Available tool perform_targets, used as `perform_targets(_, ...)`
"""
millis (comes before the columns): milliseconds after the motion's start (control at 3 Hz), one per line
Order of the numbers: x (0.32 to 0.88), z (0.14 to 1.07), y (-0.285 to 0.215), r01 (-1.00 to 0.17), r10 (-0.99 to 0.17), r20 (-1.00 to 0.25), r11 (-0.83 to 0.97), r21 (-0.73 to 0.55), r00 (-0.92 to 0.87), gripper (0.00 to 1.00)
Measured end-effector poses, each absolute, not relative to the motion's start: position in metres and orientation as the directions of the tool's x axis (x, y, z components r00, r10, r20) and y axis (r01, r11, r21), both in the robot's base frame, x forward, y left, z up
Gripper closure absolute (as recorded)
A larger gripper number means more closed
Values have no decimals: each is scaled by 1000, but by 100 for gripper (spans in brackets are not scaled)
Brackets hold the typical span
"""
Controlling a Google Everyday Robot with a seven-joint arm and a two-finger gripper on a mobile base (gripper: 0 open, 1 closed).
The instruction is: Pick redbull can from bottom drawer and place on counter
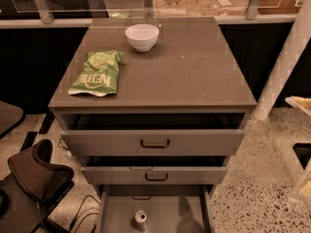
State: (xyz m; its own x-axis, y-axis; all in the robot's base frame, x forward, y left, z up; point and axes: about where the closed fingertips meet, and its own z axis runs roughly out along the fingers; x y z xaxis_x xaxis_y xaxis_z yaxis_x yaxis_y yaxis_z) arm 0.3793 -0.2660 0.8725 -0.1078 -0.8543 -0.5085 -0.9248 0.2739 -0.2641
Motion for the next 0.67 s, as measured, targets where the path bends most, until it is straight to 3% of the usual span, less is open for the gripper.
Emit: perform_targets(667, 341, 795, -275, -928, -787, -609, 295, -228, -100, 0)
